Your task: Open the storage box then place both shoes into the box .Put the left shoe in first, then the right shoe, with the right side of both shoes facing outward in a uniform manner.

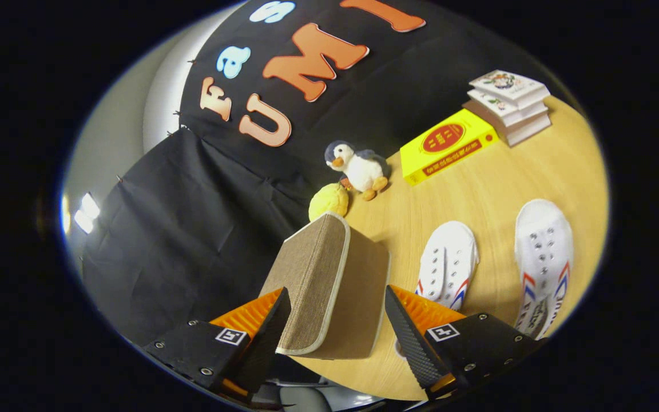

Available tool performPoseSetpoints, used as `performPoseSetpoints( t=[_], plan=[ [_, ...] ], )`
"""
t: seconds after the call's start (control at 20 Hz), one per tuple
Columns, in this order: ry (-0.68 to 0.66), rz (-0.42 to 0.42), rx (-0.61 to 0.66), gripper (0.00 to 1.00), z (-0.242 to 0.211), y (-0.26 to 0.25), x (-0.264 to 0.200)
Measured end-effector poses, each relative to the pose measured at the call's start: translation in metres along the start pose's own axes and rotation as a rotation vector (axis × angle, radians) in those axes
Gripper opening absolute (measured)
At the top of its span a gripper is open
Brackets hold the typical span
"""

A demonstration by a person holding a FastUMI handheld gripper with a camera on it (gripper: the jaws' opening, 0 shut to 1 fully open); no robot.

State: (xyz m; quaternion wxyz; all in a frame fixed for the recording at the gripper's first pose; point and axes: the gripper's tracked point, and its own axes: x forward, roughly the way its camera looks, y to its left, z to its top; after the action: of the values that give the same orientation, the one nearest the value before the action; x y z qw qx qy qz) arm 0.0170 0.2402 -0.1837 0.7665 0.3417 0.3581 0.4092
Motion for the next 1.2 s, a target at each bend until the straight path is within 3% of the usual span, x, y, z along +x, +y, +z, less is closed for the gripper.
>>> performPoseSetpoints(
  t=[0.7, 1.0, 1.2],
  plan=[
    [0.29, 0.305, 0.273, 0.98, -0.056, 0.031, 0.058],
    [0.279, 0.361, 0.339, 0.97, -0.047, 0.036, 0.048],
    [0.2, 0.392, 0.38, 0.93, -0.026, 0.039, 0.031]
  ],
)
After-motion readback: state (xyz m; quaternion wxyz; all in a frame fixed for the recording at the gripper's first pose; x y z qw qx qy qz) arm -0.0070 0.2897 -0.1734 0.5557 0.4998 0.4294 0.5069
